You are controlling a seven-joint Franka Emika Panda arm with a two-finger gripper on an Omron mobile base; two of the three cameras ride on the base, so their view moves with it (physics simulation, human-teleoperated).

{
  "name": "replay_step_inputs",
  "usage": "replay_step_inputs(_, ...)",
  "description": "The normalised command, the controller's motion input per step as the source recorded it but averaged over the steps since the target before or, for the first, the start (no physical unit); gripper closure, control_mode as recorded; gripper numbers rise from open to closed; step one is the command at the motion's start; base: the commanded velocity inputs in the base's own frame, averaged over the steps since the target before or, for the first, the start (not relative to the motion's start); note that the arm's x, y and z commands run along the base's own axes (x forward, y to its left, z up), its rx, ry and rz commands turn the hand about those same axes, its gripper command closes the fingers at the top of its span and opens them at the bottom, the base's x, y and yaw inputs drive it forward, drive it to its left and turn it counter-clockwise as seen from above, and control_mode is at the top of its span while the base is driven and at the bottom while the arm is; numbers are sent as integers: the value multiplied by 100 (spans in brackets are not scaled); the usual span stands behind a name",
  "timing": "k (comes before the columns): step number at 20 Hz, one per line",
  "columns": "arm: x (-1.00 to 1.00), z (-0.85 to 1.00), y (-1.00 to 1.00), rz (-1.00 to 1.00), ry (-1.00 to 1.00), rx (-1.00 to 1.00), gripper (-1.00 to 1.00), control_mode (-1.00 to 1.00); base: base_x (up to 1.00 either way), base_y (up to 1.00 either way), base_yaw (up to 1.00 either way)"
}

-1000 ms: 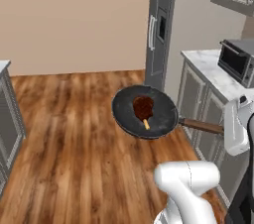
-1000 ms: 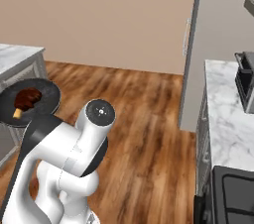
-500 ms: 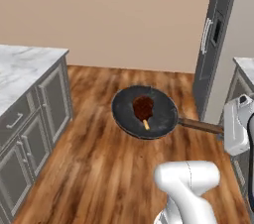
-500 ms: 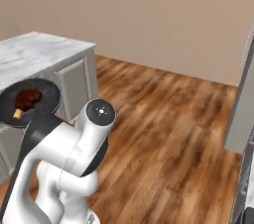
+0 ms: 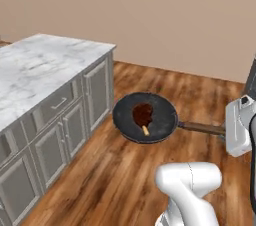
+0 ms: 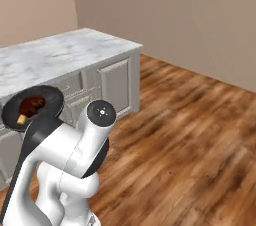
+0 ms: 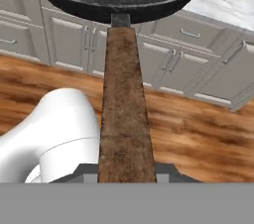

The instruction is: Pick up the pan with the steak in it and place it on the dining table. Then place the steak on the plate.

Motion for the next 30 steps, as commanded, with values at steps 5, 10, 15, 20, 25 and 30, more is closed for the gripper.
replay_step_inputs(5, 0, 0, 0, 0, 0, 0, 100, 100, -1, 0, 45)
replay_step_inputs(10, 0, 0, 0, 0, 0, 0, 100, 100, -2, 3, 44)
replay_step_inputs(15, 0, 0, 0, 0, 0, 0, 100, 100, -11, -2, 41)
replay_step_inputs(20, 0, 0, 0, 0, 0, 0, 100, 100, -3, 0, 42)
replay_step_inputs(25, 0, 0, 0, 0, 0, 0, 100, 100, -11, 0, 44)
replay_step_inputs(30, 0, 0, 0, 0, 0, 0, 100, 100, -19, -1, 44)
